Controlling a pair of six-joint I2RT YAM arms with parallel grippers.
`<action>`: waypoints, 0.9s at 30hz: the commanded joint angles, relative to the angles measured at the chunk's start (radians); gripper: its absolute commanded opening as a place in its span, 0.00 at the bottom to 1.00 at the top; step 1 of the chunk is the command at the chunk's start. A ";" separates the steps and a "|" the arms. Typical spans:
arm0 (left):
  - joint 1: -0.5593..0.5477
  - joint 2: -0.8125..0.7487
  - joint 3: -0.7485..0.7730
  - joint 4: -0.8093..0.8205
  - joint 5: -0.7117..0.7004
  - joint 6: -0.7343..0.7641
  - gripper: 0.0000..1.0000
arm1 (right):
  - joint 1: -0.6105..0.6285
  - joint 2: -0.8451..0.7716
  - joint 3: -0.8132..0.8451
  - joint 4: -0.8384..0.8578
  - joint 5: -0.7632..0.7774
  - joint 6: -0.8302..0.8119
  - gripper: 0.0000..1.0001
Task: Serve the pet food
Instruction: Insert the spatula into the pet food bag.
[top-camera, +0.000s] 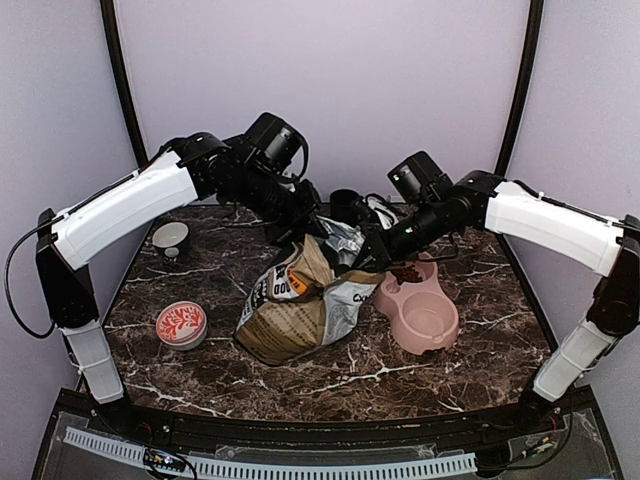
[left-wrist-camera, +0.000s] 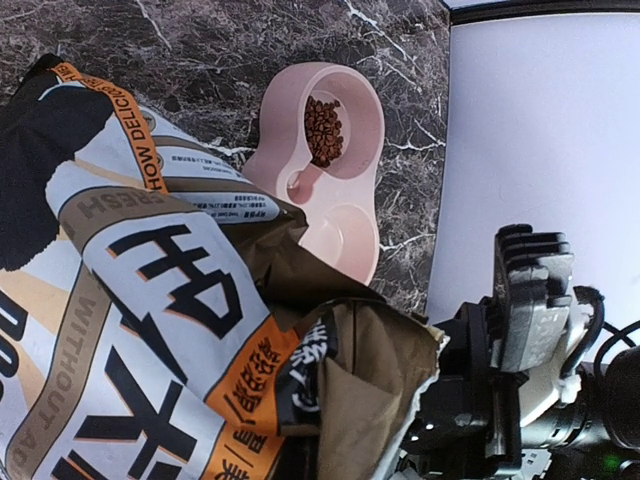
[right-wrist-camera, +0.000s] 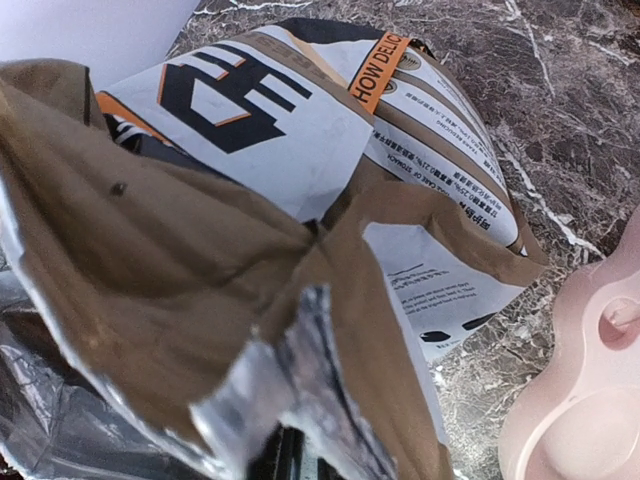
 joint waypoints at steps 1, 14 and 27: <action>0.011 -0.072 -0.056 0.148 0.102 -0.094 0.00 | -0.019 0.065 -0.030 0.059 0.139 -0.019 0.00; 0.031 -0.116 -0.129 0.194 0.076 -0.113 0.00 | -0.008 0.147 0.055 0.005 0.372 0.015 0.00; 0.044 -0.124 -0.157 0.222 0.093 -0.112 0.00 | 0.070 0.260 0.045 0.027 0.103 -0.076 0.00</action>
